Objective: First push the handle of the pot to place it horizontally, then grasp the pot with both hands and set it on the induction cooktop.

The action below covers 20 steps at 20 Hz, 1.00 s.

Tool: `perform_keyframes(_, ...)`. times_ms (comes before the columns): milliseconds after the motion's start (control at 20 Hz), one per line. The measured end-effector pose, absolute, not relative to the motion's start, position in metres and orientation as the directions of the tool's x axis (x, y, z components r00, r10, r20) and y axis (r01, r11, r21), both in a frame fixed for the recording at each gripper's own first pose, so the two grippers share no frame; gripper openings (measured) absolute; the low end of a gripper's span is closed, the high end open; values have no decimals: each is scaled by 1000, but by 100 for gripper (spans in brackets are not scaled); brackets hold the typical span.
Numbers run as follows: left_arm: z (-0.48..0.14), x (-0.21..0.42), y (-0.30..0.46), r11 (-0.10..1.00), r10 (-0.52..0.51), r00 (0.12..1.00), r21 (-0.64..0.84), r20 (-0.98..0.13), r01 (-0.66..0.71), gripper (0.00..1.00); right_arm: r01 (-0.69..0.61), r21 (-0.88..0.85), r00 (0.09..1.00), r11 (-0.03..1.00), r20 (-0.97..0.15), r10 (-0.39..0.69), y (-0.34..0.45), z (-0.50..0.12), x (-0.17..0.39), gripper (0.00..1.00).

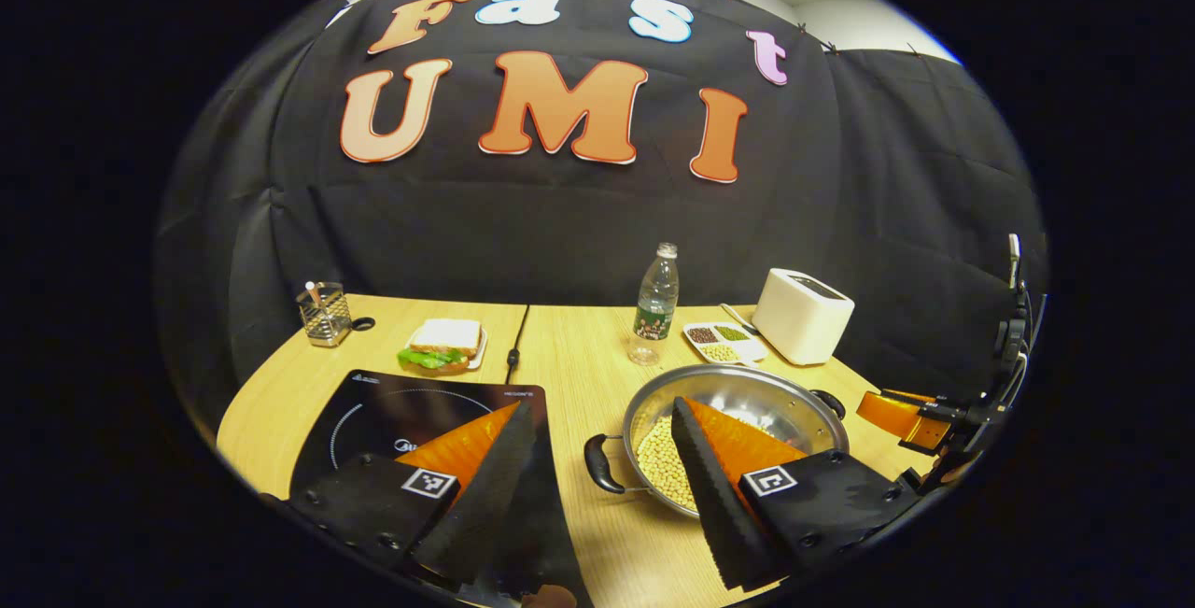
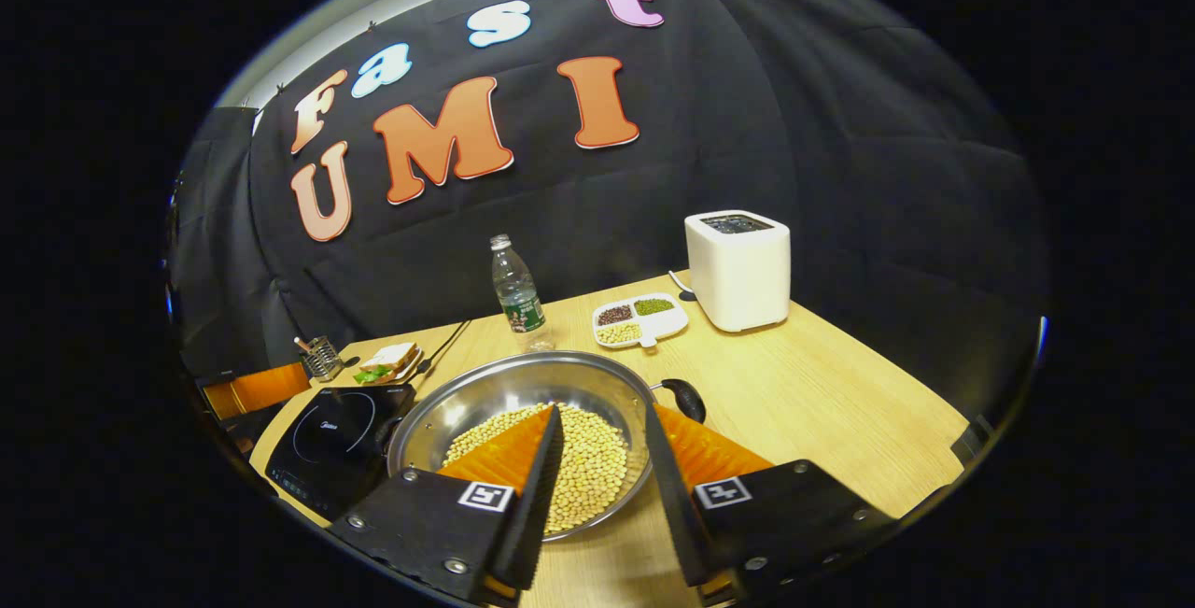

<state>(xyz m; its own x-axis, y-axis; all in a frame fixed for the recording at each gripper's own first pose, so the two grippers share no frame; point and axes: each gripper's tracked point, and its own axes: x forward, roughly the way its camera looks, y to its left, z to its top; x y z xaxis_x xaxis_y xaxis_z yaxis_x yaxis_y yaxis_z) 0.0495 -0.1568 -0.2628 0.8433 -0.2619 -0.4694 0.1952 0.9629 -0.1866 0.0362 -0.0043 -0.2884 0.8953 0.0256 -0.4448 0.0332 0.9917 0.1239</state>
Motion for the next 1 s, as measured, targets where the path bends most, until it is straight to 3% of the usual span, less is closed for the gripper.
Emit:
perform_keyframes(50,-270,50,-162,961,-269,834,-189,-481,201,96,44,118,893,992,-449,14,-9,-291,39,69)
perform_keyframes(300,-308,57,-184,958,-283,797,-202,-533,205,96,68,96,882,993,-471,-15,-24,-302,48,94)
perform_keyframes(1000,-380,75,-190,965,-263,698,-201,-666,171,97,77,24,812,997,-582,-49,-36,-354,87,95)
